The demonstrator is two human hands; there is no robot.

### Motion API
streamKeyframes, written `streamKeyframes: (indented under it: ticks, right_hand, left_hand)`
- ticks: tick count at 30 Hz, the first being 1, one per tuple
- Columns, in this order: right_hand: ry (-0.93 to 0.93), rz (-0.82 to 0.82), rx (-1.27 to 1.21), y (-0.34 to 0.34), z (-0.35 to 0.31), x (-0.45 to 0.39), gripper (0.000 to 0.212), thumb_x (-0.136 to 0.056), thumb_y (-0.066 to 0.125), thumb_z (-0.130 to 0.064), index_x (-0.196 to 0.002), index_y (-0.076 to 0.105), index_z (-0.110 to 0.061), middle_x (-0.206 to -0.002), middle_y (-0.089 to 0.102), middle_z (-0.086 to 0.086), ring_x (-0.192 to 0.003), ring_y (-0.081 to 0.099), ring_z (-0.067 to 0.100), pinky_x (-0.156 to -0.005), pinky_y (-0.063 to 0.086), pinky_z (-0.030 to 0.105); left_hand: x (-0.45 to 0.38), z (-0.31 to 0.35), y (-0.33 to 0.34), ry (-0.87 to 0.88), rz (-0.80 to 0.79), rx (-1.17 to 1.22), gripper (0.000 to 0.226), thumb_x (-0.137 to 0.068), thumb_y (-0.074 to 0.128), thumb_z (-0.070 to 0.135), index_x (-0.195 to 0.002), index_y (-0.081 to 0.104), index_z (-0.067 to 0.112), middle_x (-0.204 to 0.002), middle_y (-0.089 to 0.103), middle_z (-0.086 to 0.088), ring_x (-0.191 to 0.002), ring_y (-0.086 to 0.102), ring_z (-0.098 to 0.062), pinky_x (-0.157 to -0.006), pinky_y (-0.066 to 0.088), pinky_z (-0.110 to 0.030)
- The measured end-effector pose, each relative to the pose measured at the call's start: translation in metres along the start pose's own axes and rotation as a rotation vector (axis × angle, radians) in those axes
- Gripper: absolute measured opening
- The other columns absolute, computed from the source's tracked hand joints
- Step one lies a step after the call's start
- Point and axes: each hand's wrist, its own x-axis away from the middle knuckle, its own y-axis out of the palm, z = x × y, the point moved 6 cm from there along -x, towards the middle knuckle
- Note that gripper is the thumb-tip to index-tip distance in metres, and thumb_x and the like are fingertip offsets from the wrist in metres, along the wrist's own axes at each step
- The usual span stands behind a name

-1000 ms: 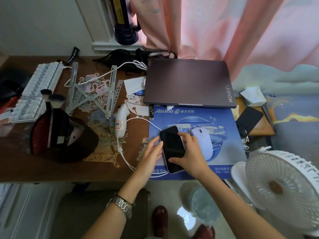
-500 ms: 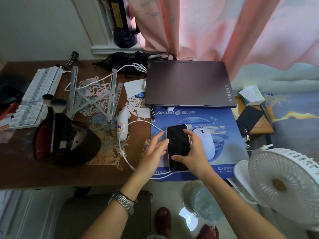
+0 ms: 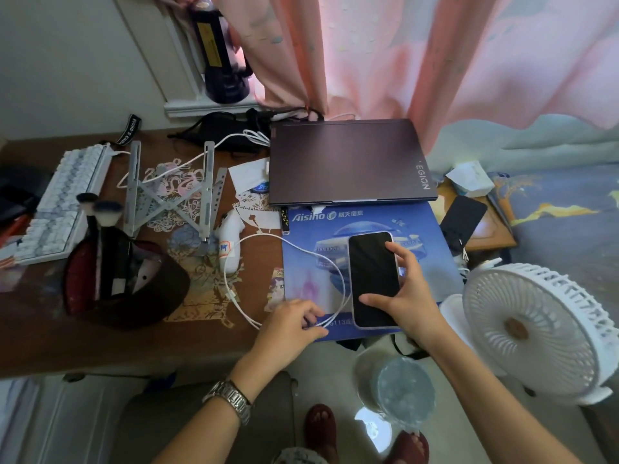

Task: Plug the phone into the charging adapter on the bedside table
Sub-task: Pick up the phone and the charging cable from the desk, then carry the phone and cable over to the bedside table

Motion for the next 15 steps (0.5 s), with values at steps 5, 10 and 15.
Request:
streamKeyframes:
  ticks: [5,10,15]
  right_hand:
    - [0.016,0.007,-0.030,-0.012,0.006,0.012,0.090,-0.061,0.084,0.000,-0.130,0.036,-0.032,-0.133,0.040,0.003,-0.121,0.051,0.026,-0.097,0.049,0.051]
    - [0.008,0.033,-0.022,-0.020,0.007,0.021,0.088,-0.063,0.084,-0.001,-0.127,0.035,-0.035,-0.129,0.038,-0.005,-0.121,0.050,0.025,-0.098,0.050,0.047]
    - [0.010,0.060,-0.011,-0.029,0.011,0.026,0.090,-0.062,0.084,-0.002,-0.132,0.036,-0.030,-0.129,0.038,-0.004,-0.124,0.049,0.026,-0.100,0.047,0.049]
  left_hand:
    - [-0.002,-0.003,0.008,-0.010,0.026,-0.073,0.015,-0.069,0.078,0.029,-0.077,0.066,0.027,-0.071,0.056,0.017,-0.065,0.053,-0.002,-0.067,0.049,-0.027]
    - [-0.005,0.004,0.008,0.040,0.083,-0.215,0.007,-0.077,0.069,0.029,-0.074,0.064,0.025,-0.071,0.054,0.014,-0.076,0.053,-0.011,-0.068,0.042,-0.026]
    - [-0.006,0.017,0.015,0.132,0.024,-0.383,0.015,-0.089,0.054,0.027,-0.084,0.062,0.016,-0.087,0.062,-0.002,-0.090,0.053,-0.021,-0.081,0.038,-0.031]
